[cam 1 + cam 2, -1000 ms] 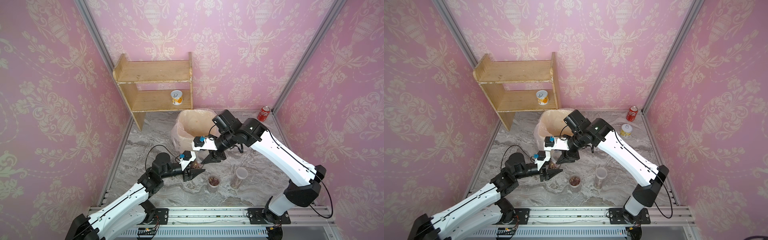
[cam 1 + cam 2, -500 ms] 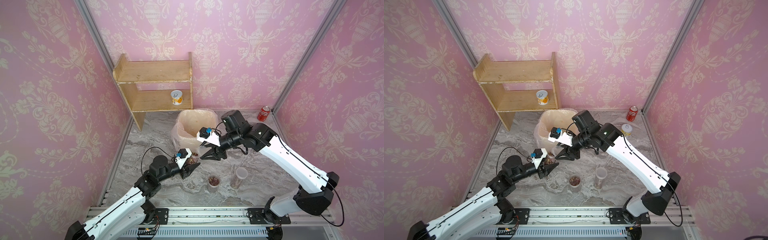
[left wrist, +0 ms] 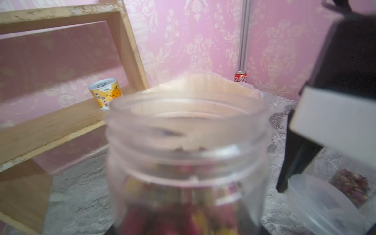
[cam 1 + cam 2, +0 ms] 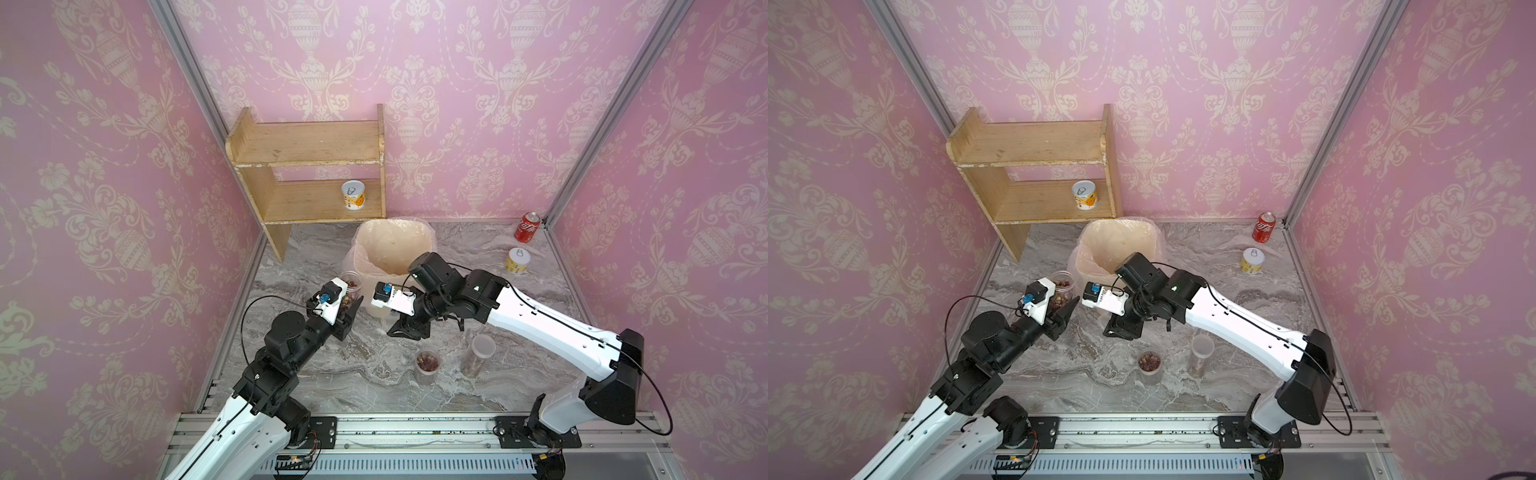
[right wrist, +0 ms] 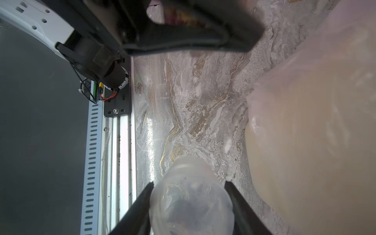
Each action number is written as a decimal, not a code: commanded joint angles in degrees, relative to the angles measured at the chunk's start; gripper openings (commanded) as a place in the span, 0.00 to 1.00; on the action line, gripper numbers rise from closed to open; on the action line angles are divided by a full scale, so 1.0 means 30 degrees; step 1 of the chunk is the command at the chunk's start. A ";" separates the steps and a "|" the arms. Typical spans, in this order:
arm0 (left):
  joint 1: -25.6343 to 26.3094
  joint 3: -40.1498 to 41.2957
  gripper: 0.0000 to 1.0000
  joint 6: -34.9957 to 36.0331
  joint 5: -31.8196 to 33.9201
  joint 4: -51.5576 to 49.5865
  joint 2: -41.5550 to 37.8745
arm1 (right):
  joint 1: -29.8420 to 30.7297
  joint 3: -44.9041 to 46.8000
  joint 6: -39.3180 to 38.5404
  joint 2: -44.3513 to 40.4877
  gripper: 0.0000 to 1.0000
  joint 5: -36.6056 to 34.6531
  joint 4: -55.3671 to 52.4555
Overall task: Empty the moldy dried flower tea in the jars
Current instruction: Place the lid at the center of the board.
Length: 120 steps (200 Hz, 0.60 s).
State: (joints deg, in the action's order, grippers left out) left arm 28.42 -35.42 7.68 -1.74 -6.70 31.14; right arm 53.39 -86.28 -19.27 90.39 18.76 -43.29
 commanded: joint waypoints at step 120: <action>-0.5022 -0.2026 0.03 0.0574 -0.2217 -0.0961 0.1216 | 0.2550 -0.2455 0.1368 0.8686 0.50 -0.3801 0.2597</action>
State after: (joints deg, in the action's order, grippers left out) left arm 13.91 -39.77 9.41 -5.69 -11.27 35.14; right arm 60.16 -90.37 -16.38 113.65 9.91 -37.04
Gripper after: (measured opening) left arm 0.564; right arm 0.521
